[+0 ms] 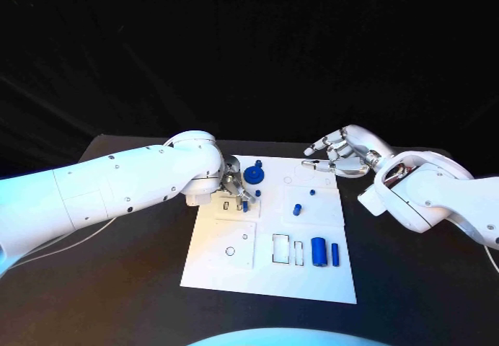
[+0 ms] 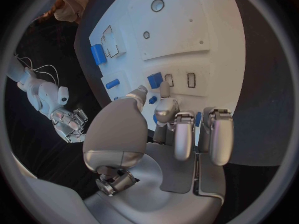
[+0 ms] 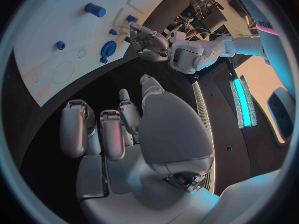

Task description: Assemble the parts on the task board

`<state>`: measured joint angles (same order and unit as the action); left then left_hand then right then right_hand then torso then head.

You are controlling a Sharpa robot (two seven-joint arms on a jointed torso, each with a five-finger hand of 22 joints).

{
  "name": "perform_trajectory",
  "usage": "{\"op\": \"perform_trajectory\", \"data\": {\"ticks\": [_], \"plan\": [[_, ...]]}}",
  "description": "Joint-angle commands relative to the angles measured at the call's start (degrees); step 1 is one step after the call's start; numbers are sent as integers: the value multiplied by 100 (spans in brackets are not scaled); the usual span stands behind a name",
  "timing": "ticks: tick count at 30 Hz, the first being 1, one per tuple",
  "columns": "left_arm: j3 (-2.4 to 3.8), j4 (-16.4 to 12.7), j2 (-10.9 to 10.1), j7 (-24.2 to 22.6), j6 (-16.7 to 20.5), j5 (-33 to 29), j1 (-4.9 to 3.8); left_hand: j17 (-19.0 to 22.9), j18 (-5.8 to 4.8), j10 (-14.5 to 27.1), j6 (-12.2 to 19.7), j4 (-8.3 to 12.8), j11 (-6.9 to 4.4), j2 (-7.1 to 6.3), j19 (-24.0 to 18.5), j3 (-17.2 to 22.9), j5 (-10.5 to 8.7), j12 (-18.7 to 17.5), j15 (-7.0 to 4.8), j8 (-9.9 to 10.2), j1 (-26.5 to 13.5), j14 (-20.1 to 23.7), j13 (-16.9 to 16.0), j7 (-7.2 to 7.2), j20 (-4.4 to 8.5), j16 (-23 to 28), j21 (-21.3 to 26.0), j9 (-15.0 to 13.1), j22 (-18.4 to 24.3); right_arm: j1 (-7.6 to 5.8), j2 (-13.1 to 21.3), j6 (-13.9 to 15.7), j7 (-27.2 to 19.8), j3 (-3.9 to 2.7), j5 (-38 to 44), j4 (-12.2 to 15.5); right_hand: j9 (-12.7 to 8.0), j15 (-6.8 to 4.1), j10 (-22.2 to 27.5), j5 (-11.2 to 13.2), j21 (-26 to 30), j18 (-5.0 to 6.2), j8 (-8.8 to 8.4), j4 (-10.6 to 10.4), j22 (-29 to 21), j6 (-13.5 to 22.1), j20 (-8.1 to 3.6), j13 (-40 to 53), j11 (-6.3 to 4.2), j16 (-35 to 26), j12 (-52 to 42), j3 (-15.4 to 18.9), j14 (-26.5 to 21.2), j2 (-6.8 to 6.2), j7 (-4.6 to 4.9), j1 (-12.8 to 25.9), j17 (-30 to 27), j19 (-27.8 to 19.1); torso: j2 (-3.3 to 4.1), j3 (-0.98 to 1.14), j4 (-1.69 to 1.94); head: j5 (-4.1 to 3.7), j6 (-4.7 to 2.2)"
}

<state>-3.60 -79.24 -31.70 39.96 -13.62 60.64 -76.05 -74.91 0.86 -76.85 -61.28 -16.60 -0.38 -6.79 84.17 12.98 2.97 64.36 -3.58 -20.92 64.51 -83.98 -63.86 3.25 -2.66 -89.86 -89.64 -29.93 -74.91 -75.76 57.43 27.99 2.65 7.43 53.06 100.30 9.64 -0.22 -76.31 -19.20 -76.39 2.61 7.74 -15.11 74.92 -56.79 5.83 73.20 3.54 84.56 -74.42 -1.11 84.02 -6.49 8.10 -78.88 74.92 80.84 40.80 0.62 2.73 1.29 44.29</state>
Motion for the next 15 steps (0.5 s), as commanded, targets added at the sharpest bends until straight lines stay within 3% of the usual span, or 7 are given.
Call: {"op": "perform_trajectory", "data": {"ticks": [1, 15], "plan": [[0, -8, 22, 256, -168, -27, 4, -1509, -86, 17, 61, -9, -33, 7, 583, 46, -2, 36, -26, -40, 18, -602, -8, 1, 36, -14, -36, -19, -1509, 6, -7, -87, 11, 1, 73, -4, 6, -53, 6, -31, 28, 100, 29, -2, 539, 6, -30, -7, -21, -17, 32, 31, 357, 30, -6, 19, 587, -22, 2, 0, -1, -2, 10], [-2, 0, 41, 258, -253, -60, 10, -1509, -86, 20, 126, 2, -37, 24, 583, 269, -2, 35, -30, -84, 139, -602, -26, -4, 36, -14, -36, -184, -1509, 10, -21, -100, 9, 2, 74, -10, 7, -54, 6, -48, 38, 102, 35, -1, 535, 7, -31, -9, -22, -20, 32, 28, 357, 50, -7, 12, 585, -25, 1, 0, 1, 8, 29]]}}
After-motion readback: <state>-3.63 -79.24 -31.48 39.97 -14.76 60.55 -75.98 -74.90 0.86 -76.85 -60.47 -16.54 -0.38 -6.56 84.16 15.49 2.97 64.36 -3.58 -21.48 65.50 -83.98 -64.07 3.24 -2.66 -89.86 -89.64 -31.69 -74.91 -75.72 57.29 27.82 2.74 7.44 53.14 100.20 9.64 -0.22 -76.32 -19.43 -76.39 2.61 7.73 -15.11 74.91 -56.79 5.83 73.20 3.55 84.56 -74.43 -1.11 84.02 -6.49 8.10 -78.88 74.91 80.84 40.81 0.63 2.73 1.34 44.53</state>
